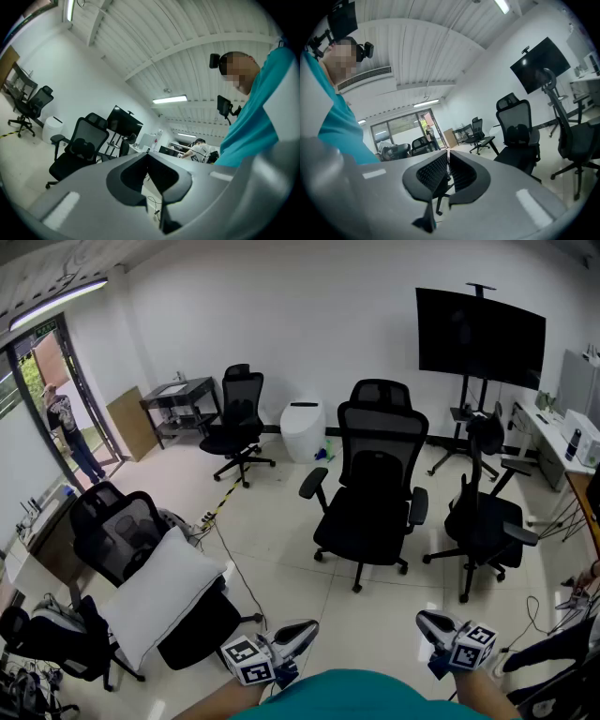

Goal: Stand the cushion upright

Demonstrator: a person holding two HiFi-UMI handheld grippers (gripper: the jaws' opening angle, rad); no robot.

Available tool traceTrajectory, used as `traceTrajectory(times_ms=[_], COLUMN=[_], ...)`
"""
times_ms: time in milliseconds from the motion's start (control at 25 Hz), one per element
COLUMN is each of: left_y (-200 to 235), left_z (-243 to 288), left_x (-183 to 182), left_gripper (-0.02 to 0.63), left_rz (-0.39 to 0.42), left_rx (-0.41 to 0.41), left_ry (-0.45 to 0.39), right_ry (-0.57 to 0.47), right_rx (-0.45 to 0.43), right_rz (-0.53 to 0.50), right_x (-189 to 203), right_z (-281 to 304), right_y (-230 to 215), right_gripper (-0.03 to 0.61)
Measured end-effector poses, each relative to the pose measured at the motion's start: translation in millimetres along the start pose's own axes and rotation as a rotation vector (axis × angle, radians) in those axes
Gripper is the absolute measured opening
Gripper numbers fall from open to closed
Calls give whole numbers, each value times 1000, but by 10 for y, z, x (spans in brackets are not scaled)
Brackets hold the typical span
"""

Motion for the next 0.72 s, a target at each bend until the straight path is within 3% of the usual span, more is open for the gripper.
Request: traceTrajectory(times_ms=[160,320,720], left_y=[131,410,1737], left_z=[-82,-497,-1790], left_x=[14,24,-547], left_gripper=[11,11,11], left_rz=[-24,-46,22], left_rx=[-34,-114,-247], left_ry=[-30,-82,-185], right_ry=[47,105,152], right_rx=[-48,-123,-294], right_rz=[-31,-63,-188], right_x=[-79,-236,-1175], right_z=[310,943,3158], right_y=[-73,-35,501], right_gripper=[18,25,55])
Point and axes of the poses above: the fingertips, and each gripper's own axes: z forward along the fingers, y to its left, x out of its underside, the point moved 8 cm from there along -z, backward along the fingers, and after that the axes turned 11 degrees about y, right-handed, at the moved point
